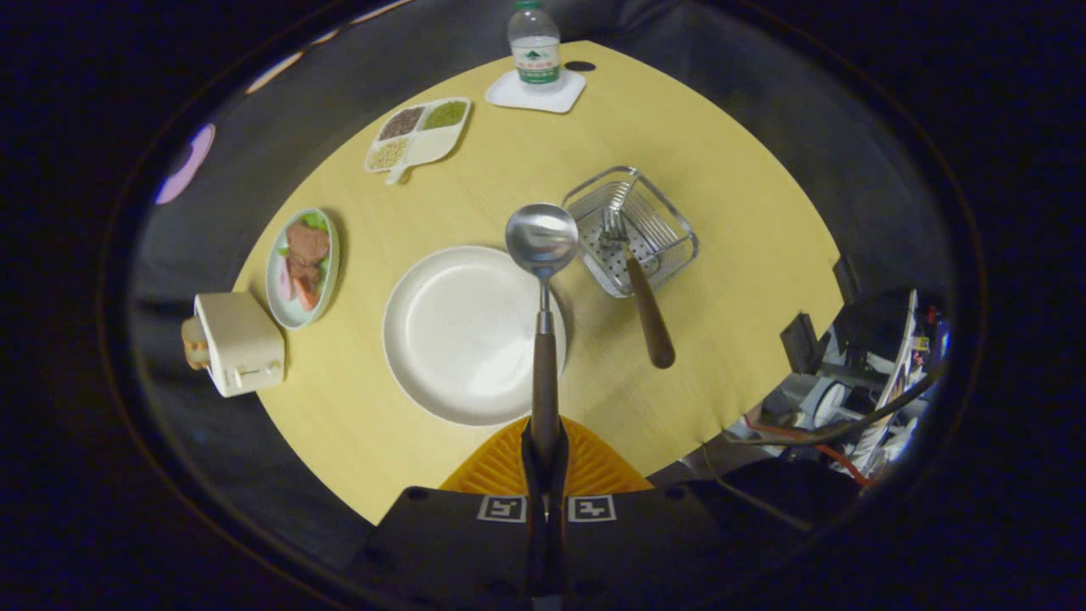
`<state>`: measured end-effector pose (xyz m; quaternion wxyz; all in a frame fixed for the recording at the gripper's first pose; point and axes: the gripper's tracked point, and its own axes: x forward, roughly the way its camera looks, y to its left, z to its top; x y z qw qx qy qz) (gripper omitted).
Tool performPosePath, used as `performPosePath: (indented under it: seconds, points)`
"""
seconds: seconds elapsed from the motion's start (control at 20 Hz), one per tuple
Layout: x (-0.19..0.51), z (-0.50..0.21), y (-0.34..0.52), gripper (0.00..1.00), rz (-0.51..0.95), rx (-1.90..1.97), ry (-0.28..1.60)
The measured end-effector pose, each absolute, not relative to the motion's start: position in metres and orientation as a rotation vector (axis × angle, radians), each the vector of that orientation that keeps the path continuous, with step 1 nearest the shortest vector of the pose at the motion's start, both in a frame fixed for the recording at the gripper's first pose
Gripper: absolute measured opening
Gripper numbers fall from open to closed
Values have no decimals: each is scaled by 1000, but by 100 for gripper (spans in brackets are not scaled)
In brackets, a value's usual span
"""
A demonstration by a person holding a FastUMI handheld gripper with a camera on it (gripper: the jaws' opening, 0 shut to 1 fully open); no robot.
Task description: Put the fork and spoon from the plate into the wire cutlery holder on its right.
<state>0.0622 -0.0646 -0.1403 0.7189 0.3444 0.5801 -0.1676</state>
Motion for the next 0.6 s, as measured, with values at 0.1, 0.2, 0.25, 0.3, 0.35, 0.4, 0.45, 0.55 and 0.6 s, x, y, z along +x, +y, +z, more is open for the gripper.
performPosePath:
  seconds: [0.1,0.2,0.25,0.3,0.35,0.4,0.45,0.55,0.6]
  points:
    - [65,-147,-69,4,-397,835,1289]
    - [65,-149,-77,4,-425,890,1307]
    - [65,-151,-81,4,-435,909,1321]
    - [63,-154,-83,4,-440,921,1342]
    - [62,-156,-84,4,-441,930,1368]
    - [62,-158,-84,4,-439,938,1395]
    - [63,-160,-83,4,-435,948,1418]
    - [67,-161,-84,4,-423,968,1453]
    - [68,-164,-85,4,-427,978,1463]
